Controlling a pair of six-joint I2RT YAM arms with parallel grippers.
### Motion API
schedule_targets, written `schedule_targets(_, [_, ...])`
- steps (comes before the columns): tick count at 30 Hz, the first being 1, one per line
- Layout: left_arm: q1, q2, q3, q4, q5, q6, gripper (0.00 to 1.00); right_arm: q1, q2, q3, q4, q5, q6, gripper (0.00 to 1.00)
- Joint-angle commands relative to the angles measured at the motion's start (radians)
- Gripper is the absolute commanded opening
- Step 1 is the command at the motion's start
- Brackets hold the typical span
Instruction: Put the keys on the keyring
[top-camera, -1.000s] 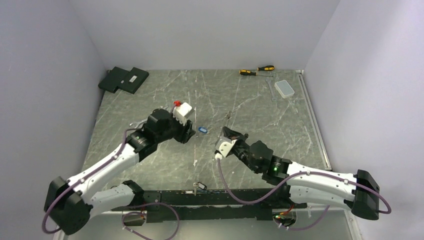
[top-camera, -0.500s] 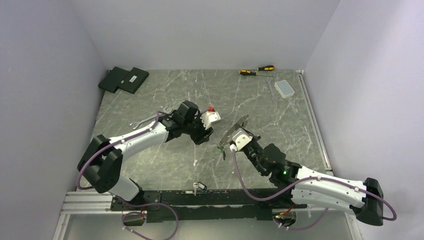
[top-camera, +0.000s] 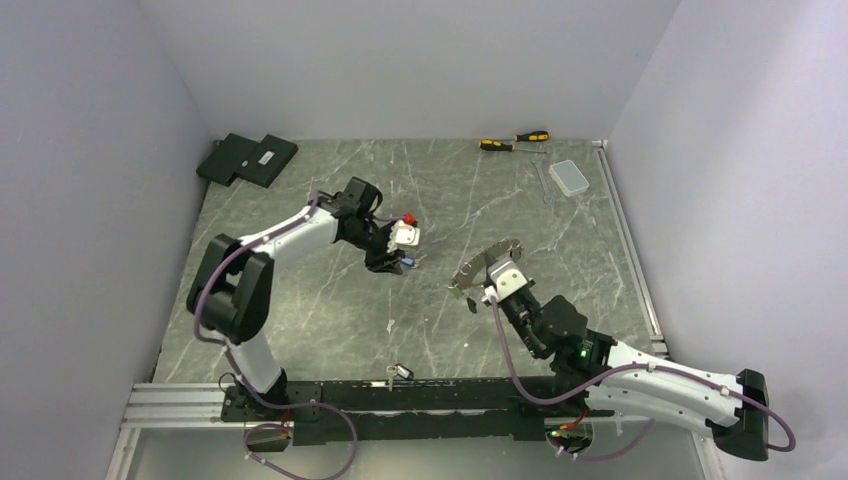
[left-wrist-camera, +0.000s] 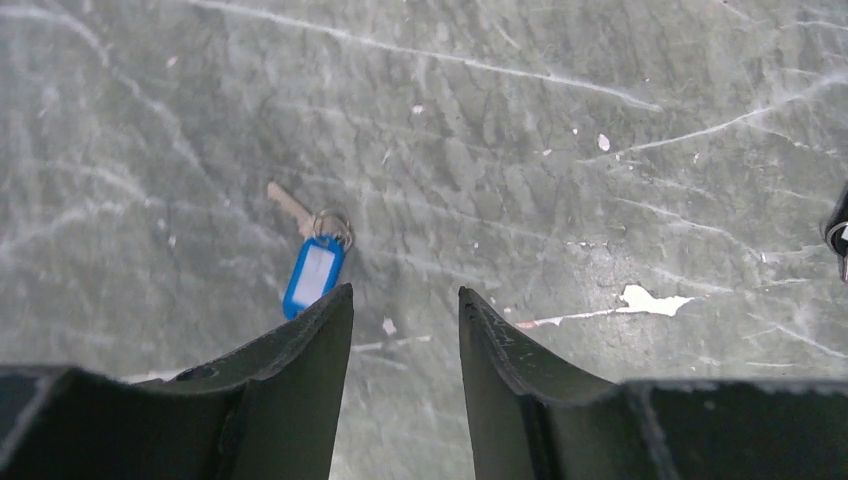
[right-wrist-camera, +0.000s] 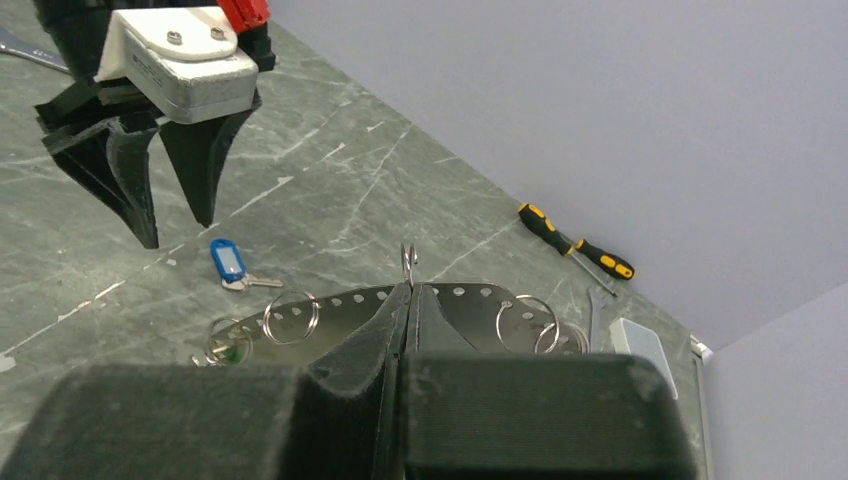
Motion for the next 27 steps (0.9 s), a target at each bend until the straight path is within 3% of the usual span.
schedule_targets(1, [0.008, 0.097, 0.106, -0.108, 0.187, 0.199, 0.47, 0.001, -0.032, -0.007, 0.044, 0.004, 0.032, 0.0])
schedule_targets(8, [0.006, 0.268, 0.262, -0.151, 0.123, 0.114, 0.4, 0.0, -0.052, -0.017, 0.057, -0.009, 0.034, 0.0])
schedule_targets(18, [-0.033, 0.391, 0.329, -0.14, 0.052, 0.018, 0.42, 0.001, -0.064, -0.032, 0.082, -0.028, 0.033, 0.0])
schedule_targets(27, [-0.052, 0.401, 0.319, -0.077, -0.005, -0.004, 0.45, 0.002, -0.075, -0.032, 0.075, -0.053, 0.048, 0.0])
